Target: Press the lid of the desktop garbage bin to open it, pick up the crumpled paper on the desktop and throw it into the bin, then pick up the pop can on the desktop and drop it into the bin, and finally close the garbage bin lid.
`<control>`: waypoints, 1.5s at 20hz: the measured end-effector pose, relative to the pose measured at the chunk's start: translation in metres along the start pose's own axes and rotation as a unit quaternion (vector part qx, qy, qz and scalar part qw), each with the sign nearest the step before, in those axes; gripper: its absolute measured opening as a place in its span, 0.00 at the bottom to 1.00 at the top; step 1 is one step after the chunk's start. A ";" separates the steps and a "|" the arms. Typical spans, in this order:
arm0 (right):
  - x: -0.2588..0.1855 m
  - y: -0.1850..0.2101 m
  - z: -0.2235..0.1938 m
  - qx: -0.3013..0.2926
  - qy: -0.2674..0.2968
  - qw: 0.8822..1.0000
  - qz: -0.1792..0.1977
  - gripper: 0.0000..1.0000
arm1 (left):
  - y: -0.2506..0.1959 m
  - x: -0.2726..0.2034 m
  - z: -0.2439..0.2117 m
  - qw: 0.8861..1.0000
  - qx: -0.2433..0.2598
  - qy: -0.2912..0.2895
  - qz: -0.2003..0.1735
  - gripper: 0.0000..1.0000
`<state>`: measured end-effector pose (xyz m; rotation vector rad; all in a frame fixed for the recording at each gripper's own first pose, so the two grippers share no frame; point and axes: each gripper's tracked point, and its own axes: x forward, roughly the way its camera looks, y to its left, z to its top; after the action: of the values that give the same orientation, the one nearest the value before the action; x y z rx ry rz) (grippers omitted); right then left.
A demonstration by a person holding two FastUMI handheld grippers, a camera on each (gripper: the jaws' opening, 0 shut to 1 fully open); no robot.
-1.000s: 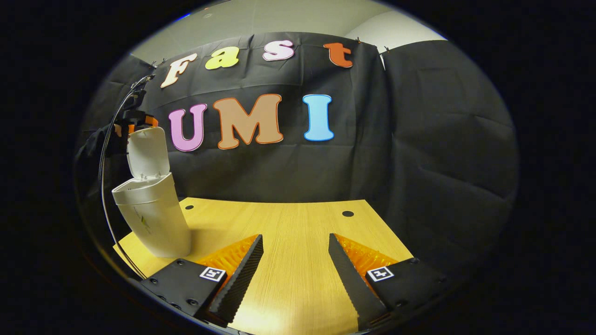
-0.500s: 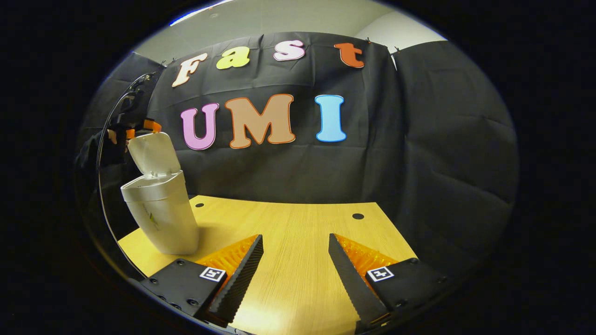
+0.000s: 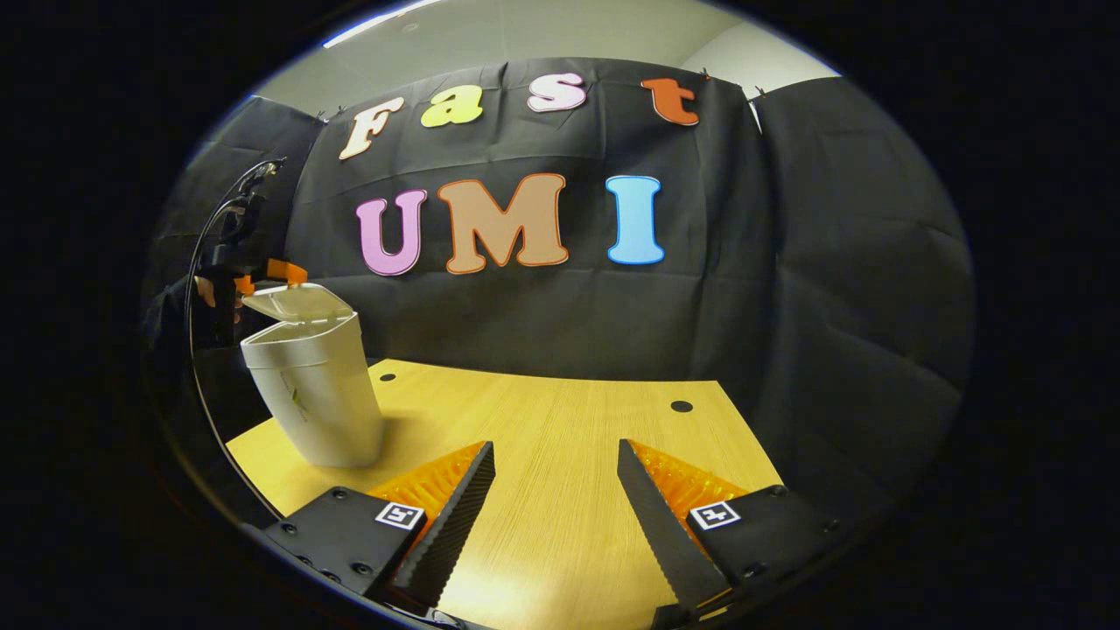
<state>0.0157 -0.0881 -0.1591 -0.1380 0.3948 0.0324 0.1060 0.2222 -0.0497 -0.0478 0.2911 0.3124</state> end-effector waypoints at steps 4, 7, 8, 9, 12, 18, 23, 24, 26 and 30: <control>-0.001 0.001 -0.005 -0.015 0.010 1.000 0.007 0.96 | 0.000 -0.002 -0.019 1.000 -0.003 0.008 -0.001 0.90; -0.003 0.004 -0.007 -0.028 0.014 0.999 0.012 0.94 | -0.002 -0.003 -0.032 1.000 0.003 0.012 0.000 0.90; -0.002 0.005 -0.008 -0.030 0.015 0.999 0.014 0.94 | -0.003 -0.004 -0.037 1.000 0.008 0.016 0.000 0.90; -0.003 0.007 -0.010 -0.031 0.016 0.999 0.017 0.94 | -0.002 -0.004 -0.043 1.000 0.009 0.020 0.000 0.90; 0.001 0.013 -0.017 -0.025 0.024 0.999 0.029 0.94 | 0.000 -0.001 -0.072 0.998 -0.007 0.059 0.010 0.91; 0.010 0.035 -0.017 -0.006 0.028 0.998 0.058 0.94 | -0.008 -0.003 -0.062 1.000 0.009 -0.018 0.008 0.95; 0.006 0.036 0.044 0.019 -0.041 0.997 0.057 0.94 | -0.029 -0.032 -0.029 0.998 0.005 -0.060 -0.022 0.93; 0.004 0.038 0.056 0.026 -0.054 0.997 0.058 0.94 | -0.039 -0.043 -0.015 0.996 0.013 -0.083 -0.031 0.93; 0.002 0.043 0.072 0.037 -0.074 0.995 0.063 0.94 | -0.060 -0.061 -0.001 0.992 0.038 -0.113 -0.045 0.93; -0.001 0.056 0.093 0.042 -0.100 0.992 0.066 0.94 | -0.093 -0.097 0.001 0.985 0.046 -0.145 -0.086 0.92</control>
<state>0.0464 -0.0196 -0.0811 -0.0239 0.2037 0.1587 0.0468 0.1049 -0.0207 0.0638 0.0121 0.1314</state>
